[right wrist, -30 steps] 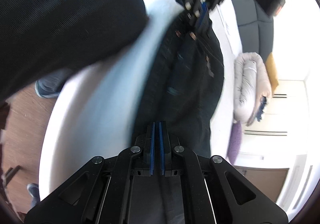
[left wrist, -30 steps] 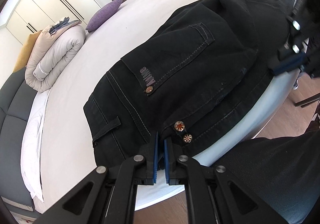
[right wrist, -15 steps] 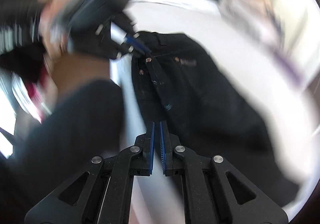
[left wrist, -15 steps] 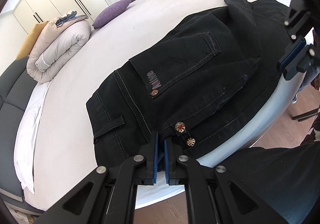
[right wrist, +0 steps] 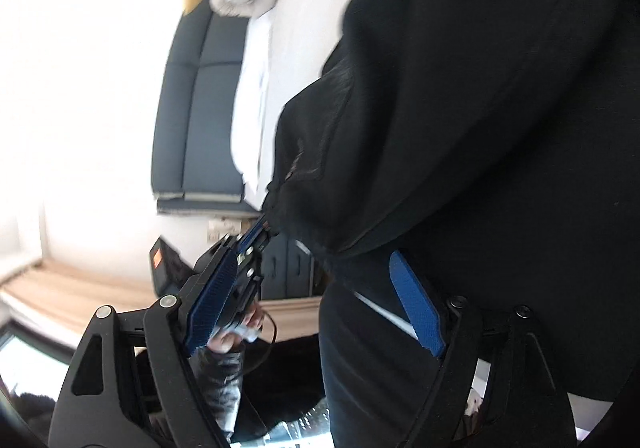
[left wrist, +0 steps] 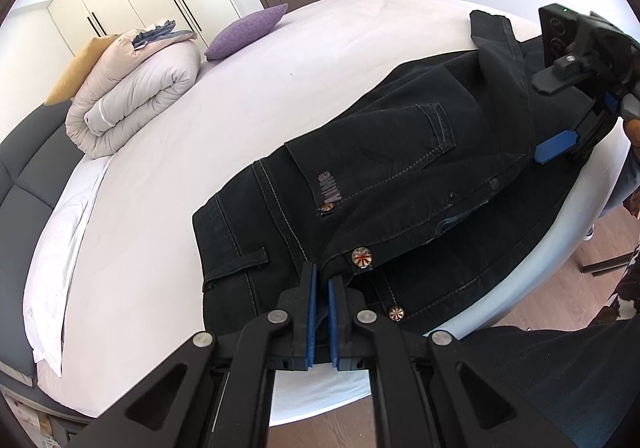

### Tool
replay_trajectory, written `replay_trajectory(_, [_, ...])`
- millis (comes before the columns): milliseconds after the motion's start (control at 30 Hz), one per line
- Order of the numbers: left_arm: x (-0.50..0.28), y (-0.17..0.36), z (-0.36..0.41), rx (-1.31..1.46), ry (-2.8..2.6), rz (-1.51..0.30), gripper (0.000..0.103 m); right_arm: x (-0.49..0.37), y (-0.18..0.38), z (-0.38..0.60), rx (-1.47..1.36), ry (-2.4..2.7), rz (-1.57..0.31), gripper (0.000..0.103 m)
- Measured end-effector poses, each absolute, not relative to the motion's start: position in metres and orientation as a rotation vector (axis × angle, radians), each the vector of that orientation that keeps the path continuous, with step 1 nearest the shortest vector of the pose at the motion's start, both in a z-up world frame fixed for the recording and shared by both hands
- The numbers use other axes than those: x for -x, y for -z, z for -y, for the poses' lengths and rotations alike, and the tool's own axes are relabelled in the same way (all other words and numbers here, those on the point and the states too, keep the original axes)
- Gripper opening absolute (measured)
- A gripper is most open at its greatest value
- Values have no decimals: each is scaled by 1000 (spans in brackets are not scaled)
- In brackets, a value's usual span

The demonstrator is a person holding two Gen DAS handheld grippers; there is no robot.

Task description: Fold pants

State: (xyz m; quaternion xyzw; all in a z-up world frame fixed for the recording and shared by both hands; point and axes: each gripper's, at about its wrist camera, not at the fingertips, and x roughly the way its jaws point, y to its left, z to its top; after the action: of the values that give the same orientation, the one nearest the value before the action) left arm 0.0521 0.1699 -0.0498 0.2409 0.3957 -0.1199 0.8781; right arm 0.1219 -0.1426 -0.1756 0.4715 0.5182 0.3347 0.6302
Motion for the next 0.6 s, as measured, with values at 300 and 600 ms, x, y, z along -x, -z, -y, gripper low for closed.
replay_trajectory(300, [-48, 47, -173, -487, 239, -818, 5, -134, 195, 129, -1156, -639, -1210, 8])
replay_trajectory(600, [-39, 59, -162, -574, 265, -843, 5, -119, 143, 128, -1003, -614, -1172, 2])
